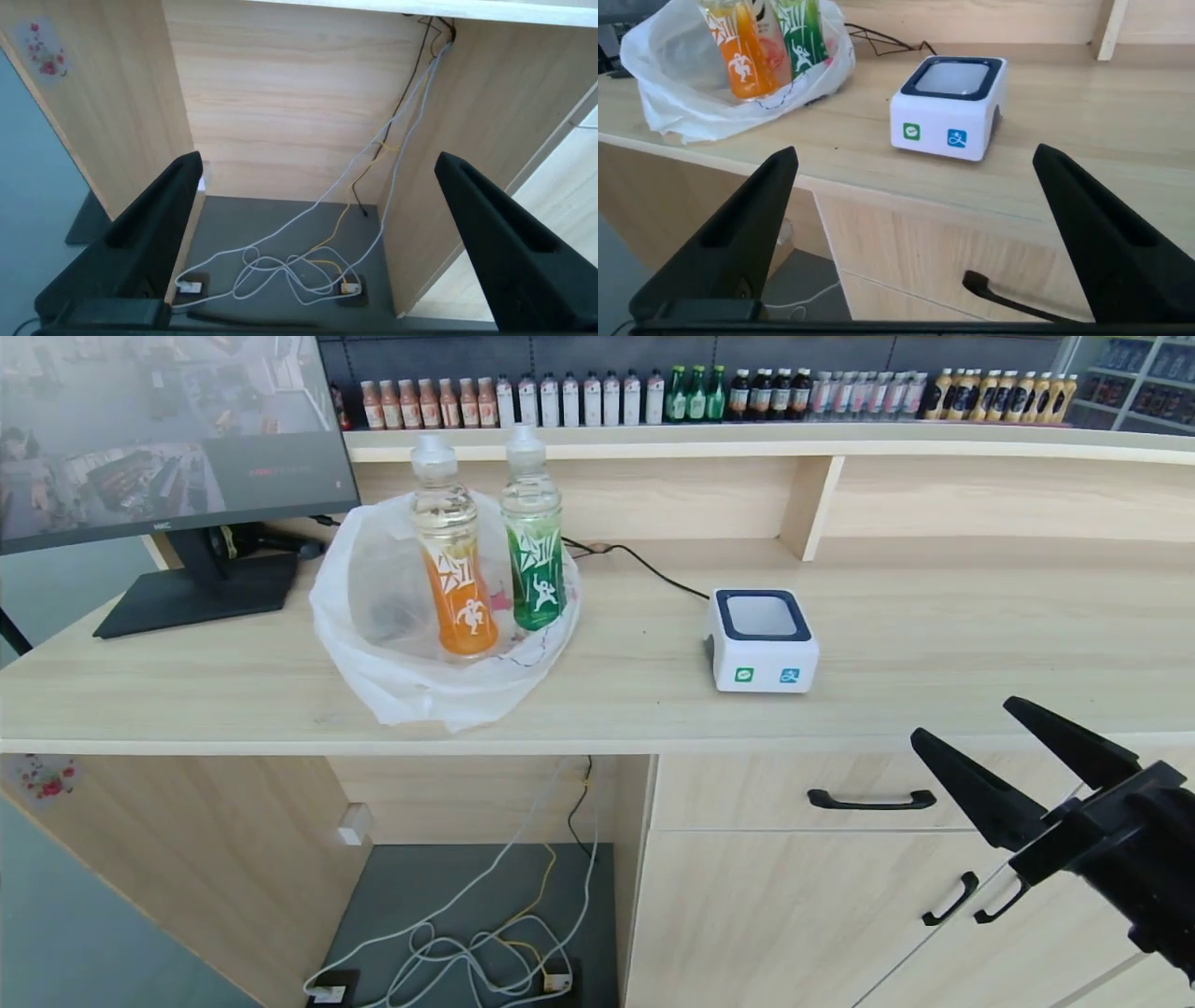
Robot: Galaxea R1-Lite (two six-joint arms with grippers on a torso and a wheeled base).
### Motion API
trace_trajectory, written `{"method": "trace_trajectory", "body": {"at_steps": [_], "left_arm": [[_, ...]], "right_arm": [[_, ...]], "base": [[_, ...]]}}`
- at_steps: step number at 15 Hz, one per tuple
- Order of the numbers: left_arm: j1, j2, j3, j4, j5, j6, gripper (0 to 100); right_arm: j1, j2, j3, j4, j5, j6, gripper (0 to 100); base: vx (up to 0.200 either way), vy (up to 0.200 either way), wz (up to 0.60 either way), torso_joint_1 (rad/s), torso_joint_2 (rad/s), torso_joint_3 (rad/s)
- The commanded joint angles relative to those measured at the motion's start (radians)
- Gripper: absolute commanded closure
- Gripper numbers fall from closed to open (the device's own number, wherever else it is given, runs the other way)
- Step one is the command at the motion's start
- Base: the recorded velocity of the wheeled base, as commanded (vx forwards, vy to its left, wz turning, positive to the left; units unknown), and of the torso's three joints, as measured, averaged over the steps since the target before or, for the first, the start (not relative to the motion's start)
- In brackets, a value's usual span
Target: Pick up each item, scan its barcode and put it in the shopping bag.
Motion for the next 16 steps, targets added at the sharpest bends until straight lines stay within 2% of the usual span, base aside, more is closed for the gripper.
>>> {"method": "trace_trajectory", "body": {"at_steps": [1, 4, 9, 16], "left_arm": [[0.0, 0.0, 0.0, 0.0, 0.0, -0.001, 0], [0.0, 0.0, 0.0, 0.0, 0.0, -0.001, 0], [0.0, 0.0, 0.0, 0.0, 0.002, -0.002, 0], [0.0, 0.0, 0.0, 0.0, 0.0, 0.001, 0]], "right_arm": [[-0.006, -0.008, 0.006, -0.001, 0.0, -0.001, 0], [-0.01, -0.046, 0.054, -0.001, 0.0, 0.006, 0], [-0.013, -0.09, 0.048, -0.001, 0.0, 0.001, 0], [-0.013, -0.155, 0.069, 0.005, -0.015, 0.007, 0]], "base": [[0.0, -0.2, 0.0, 0.002, 0.0, -0.002], [0.0, -0.2, 0.0, 0.004, 0.0, 0.001], [0.0, -0.2, 0.0, 0.004, 0.0, 0.002], [0.0, 0.0, 0.0, 0.0, 0.0, 0.0]]}}
